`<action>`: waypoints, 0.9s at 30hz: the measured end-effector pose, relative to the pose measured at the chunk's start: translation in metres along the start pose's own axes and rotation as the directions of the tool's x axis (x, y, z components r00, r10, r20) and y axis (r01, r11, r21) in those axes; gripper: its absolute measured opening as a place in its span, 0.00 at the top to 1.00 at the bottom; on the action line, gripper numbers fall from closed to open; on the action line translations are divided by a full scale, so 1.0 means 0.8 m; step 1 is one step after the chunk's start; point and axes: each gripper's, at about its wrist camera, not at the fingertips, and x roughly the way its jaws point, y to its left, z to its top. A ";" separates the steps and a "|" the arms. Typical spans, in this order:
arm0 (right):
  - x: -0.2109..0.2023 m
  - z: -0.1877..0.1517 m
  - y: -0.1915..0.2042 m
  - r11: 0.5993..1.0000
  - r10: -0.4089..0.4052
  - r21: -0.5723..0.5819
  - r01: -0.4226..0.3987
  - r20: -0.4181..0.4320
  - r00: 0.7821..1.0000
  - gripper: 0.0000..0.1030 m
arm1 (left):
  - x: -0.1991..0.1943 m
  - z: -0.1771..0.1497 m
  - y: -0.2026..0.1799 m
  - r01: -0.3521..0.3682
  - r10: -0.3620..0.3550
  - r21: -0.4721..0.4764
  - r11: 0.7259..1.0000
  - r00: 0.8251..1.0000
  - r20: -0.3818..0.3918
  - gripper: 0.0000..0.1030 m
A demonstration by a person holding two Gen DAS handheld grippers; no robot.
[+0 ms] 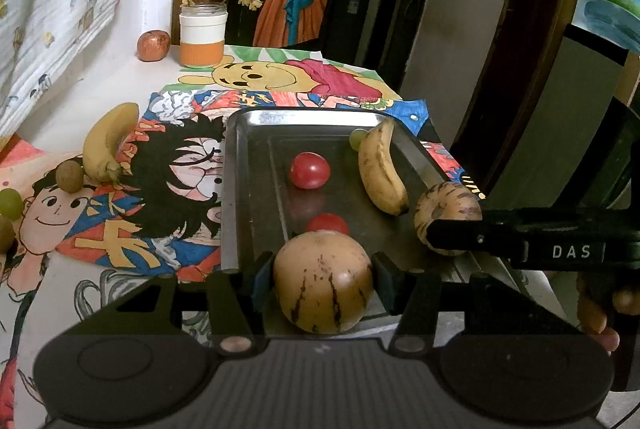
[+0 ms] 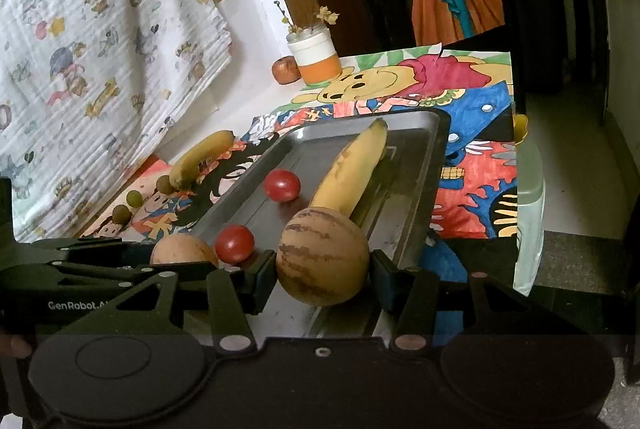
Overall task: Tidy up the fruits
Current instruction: 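Carry both striped fruits over the tray and open both tools to release them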
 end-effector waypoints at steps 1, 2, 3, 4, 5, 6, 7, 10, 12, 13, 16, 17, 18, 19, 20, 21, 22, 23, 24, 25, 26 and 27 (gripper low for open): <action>0.000 -0.001 0.000 1.000 0.000 0.004 0.000 0.001 1.000 0.49 | 0.000 0.000 0.000 0.001 -0.001 0.000 1.000 1.000 0.001 0.44; -0.001 -0.001 -0.001 1.000 0.000 0.007 0.000 0.004 1.000 0.49 | 0.000 -0.001 0.001 0.003 -0.003 -0.001 1.000 1.000 0.002 0.44; -0.001 -0.002 -0.001 1.000 0.001 0.011 -0.001 0.005 1.000 0.49 | 0.000 -0.001 0.001 0.003 -0.003 -0.002 1.000 1.000 0.002 0.44; -0.002 -0.003 -0.001 1.000 0.003 0.016 -0.003 0.007 1.000 0.49 | 0.000 -0.001 0.001 0.003 -0.003 -0.003 1.000 1.000 0.001 0.44; -0.003 -0.004 -0.002 1.000 0.004 0.020 -0.004 0.010 1.000 0.48 | 0.000 -0.001 0.002 0.005 -0.005 -0.007 1.000 1.000 -0.001 0.44; -0.003 -0.005 -0.002 1.000 0.005 0.023 -0.005 0.011 1.000 0.48 | 0.000 -0.001 0.002 0.007 -0.007 -0.011 1.000 1.000 -0.002 0.44; -0.004 -0.005 -0.002 1.000 0.005 0.024 -0.005 0.012 1.000 0.48 | -0.001 -0.002 0.002 0.006 -0.006 -0.015 1.000 1.000 0.000 0.44; -0.008 -0.006 -0.001 1.000 0.005 0.029 -0.005 0.015 1.000 0.47 | -0.004 -0.002 0.004 0.005 -0.005 -0.024 1.000 1.000 0.006 0.41; -0.012 -0.007 -0.001 0.999 0.005 0.034 -0.006 0.020 1.000 0.46 | -0.008 -0.002 0.004 0.008 -0.008 -0.031 0.999 1.000 0.013 0.39; -0.014 -0.007 -0.001 0.999 0.005 0.038 -0.006 0.024 1.000 0.44 | -0.011 -0.002 0.003 0.010 -0.010 -0.034 0.999 1.000 0.017 0.38; -0.024 -0.008 0.001 0.999 0.002 0.042 -0.003 0.034 0.999 0.39 | -0.023 -0.001 0.003 -0.006 0.009 -0.046 0.999 0.999 0.053 0.38; -0.029 -0.008 0.003 0.999 0.001 0.042 -0.003 0.039 0.999 0.36 | -0.029 0.000 0.003 -0.010 0.013 -0.049 0.999 0.998 0.067 0.38; -0.034 -0.009 0.005 0.999 -0.004 0.040 0.003 0.043 0.999 0.29 | -0.035 0.001 0.004 -0.012 0.017 -0.056 0.998 0.997 0.082 0.37; -0.039 -0.009 0.008 0.999 -0.013 0.037 0.011 0.051 0.999 0.25 | -0.041 0.001 0.005 -0.015 0.022 -0.068 0.998 0.995 0.095 0.34; -0.044 -0.010 0.010 0.999 -0.016 0.036 0.014 0.058 0.998 0.25 | -0.046 0.002 0.006 -0.016 0.024 -0.077 0.997 0.994 0.104 0.32; -0.050 -0.010 0.012 0.999 -0.017 0.036 0.015 0.062 0.998 0.23 | -0.052 0.002 0.007 -0.017 0.027 -0.085 0.996 0.993 0.114 0.28; -0.055 -0.011 0.015 0.999 -0.017 0.036 0.015 0.066 0.998 0.20 | -0.059 0.001 0.008 -0.021 0.033 -0.091 0.996 0.992 0.124 0.23; -0.060 -0.012 0.018 0.999 -0.019 0.035 0.016 0.072 0.997 0.19 | -0.065 0.000 0.009 -0.027 0.039 -0.097 0.995 0.991 0.132 0.22; -0.067 -0.012 0.022 0.999 -0.022 0.030 0.019 0.079 0.997 0.17 | -0.071 -0.002 0.010 -0.033 0.047 -0.103 0.994 0.989 0.138 0.19; -0.073 -0.013 0.026 0.999 -0.025 0.024 0.023 0.084 0.996 0.14 | -0.077 -0.003 0.011 -0.036 0.052 -0.107 0.994 0.988 0.144 0.17; -0.078 -0.014 0.030 0.999 -0.028 0.017 0.027 0.089 0.996 0.13 | -0.084 -0.006 0.012 -0.040 0.057 -0.111 0.993 0.987 0.150 0.15; -0.084 -0.016 0.034 0.999 -0.032 0.011 0.031 0.095 0.995 0.09 | -0.091 -0.008 0.013 -0.046 0.064 -0.118 0.992 0.986 0.156 0.11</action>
